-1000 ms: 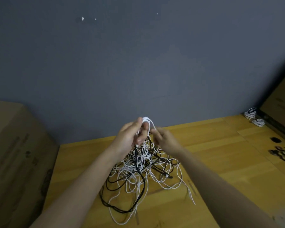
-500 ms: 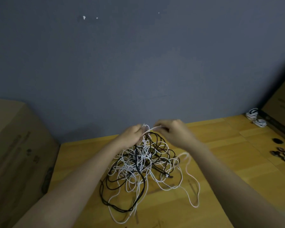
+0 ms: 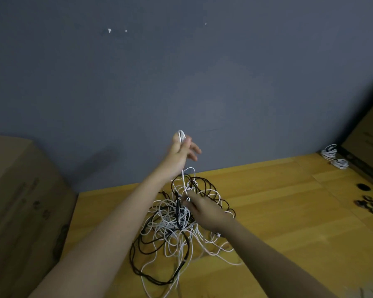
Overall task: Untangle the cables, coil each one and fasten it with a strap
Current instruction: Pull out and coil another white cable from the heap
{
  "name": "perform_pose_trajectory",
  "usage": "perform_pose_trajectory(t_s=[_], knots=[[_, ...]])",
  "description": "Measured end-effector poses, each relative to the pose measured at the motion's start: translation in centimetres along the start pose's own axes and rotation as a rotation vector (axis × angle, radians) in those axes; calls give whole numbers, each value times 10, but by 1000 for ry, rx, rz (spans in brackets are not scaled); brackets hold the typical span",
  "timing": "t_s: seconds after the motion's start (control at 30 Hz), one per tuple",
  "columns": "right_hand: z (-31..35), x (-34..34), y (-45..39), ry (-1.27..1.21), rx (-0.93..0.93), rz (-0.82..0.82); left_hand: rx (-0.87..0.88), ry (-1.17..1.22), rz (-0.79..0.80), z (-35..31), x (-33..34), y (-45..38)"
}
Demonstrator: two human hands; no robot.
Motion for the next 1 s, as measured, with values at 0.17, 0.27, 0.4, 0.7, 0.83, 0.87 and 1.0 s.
perform_pose_trajectory(t_s=[0.17,0.27,0.4,0.7,0.83,0.87,1.0], knots=[[-1,-36,8,160,-91,-129,-129,-609,283,50,-5,3],[-17,-77,5,258,-90,-303,-146,-626,336,42,-4,23],[-34,-110,-13,113,48,-345,-176,-284,389,12,-2,49],[-19,-33,-21,-286,203,-69,4,454,103,-39,8,24],[-5,-15,-8,13,146,-7,-45,385,-61,-26,17,-10],[1,-15,-6,127,95,-17,-64,331,-78,-17,21,-16],[5,-40,-3,390,-11,-138,-97,-236,58,20,21,-31]])
Point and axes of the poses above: each hand's wrist, its own y-axis away from the middle knuckle, its own x-axis out of the palm, z = x × y, the point moved 2 cm from there along -y, towards the middle knuckle, and after that the axes turned 11 degrees about y, right-handed, at the moved point
